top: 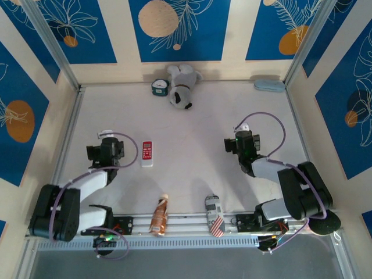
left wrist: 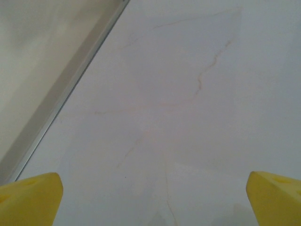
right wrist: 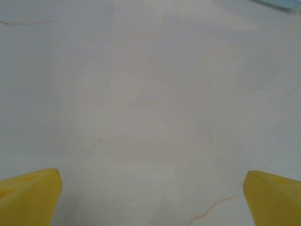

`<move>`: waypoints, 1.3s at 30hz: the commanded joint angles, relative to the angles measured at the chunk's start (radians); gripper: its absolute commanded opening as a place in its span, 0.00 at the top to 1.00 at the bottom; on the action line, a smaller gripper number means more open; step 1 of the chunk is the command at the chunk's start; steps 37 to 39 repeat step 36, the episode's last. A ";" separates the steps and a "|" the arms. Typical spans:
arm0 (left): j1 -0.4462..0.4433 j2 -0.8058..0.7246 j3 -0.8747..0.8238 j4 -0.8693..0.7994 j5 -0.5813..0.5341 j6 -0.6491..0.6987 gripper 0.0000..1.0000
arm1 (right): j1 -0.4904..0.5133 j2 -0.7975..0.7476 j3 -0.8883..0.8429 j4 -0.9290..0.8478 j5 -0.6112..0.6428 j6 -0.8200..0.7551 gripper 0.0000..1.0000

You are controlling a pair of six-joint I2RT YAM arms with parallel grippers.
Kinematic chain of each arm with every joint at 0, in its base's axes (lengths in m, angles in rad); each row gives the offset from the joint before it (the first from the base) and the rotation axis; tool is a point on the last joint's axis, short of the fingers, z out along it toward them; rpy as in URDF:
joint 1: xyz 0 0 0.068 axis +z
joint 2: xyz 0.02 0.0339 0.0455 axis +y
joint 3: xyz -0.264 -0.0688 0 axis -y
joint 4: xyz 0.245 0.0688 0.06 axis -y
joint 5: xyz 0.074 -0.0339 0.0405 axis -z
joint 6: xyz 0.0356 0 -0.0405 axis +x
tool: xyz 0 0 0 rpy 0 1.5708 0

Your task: Load the batteries into the remote control

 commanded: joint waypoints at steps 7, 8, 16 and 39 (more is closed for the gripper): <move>0.061 0.212 0.004 0.456 0.276 0.027 0.00 | -0.241 0.044 -0.061 0.371 -0.458 0.059 0.01; 0.058 0.223 0.012 0.451 0.309 0.044 0.00 | -0.284 0.073 -0.079 0.421 -0.527 0.086 0.01; 0.048 0.297 -0.001 0.541 0.373 0.077 0.00 | -0.312 0.113 -0.026 0.367 -0.500 0.128 0.01; 0.049 0.298 -0.006 0.555 0.373 0.080 0.00 | -0.270 0.112 -0.028 0.366 -0.345 0.136 0.01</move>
